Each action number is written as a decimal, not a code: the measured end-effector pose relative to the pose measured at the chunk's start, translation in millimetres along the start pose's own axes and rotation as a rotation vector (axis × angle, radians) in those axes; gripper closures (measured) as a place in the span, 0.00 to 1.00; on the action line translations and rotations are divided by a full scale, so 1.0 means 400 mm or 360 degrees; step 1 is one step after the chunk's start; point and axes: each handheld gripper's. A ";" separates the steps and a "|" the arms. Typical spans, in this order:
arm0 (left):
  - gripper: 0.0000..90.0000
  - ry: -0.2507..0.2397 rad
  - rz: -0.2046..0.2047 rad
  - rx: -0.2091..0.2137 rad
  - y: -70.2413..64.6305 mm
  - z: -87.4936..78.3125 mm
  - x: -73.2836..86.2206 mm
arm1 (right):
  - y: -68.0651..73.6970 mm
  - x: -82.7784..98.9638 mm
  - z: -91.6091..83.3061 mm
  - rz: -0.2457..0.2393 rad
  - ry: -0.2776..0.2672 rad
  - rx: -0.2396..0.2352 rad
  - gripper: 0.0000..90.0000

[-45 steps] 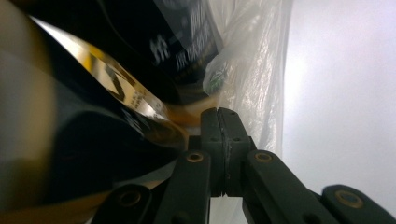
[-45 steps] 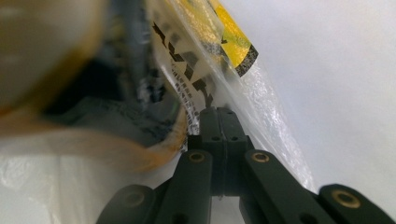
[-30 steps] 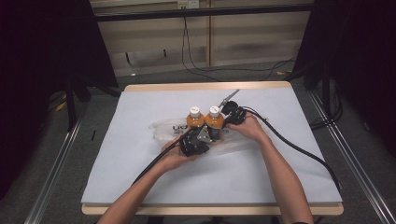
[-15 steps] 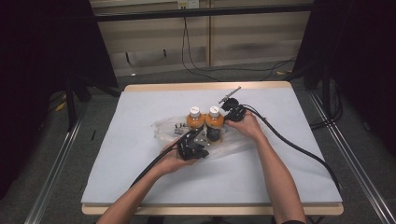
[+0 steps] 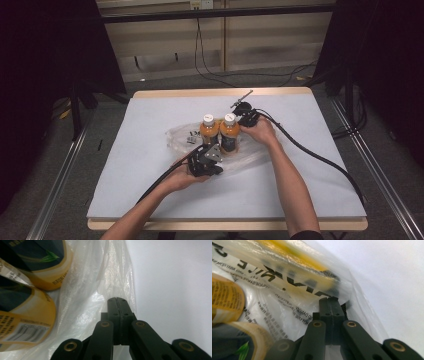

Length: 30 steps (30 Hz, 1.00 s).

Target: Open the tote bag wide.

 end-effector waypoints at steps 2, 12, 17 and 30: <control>1.00 -0.0014 -0.0012 0.0012 -0.002 -0.001 0.005 | -0.004 -0.003 0.004 0.0011 -0.0007 0.0004 1.00; 1.00 -0.0030 0.0013 0.0056 -0.011 -0.014 0.005 | -0.007 -0.011 0.009 0.0009 -0.0002 0.0033 1.00; 1.00 -0.0145 -0.0026 0.0069 0.007 -0.048 -0.026 | -0.009 -0.009 0.010 0.0014 -0.0015 0.0024 1.00; 1.00 0.0057 -0.0004 -0.0209 0.041 0.019 -0.055 | -0.011 -0.012 0.011 0.0027 -0.0013 0.0003 1.00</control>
Point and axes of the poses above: each handheld gripper's, and its own axes: z roughly forward along the jaws, x roughly out of its underside, y roughly to its left, and after that the axes turned 15 degrees about -z, right-handed
